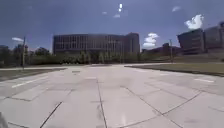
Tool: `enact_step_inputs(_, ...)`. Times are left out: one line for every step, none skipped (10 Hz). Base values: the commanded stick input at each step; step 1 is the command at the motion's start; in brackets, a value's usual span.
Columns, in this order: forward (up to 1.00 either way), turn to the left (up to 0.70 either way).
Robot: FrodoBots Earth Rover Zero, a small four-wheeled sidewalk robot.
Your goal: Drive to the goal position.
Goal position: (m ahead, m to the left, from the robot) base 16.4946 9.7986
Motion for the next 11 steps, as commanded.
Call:
enact_step_inputs(0.50,0.00)
enact_step_inputs(0.50,0.00)
enact_step_inputs(0.50,0.00)
enact_step_inputs(0.50,0.00)
enact_step_inputs(0.50,0.00)
enact_step_inputs(0.50,0.00)
enact_step_inputs(0.50,0.00)
enact_step_inputs(0.50,0.00)
enact_step_inputs(0.50,0.00)
enact_step_inputs(0.50,0.00)
enact_step_inputs(0.50,0.00)
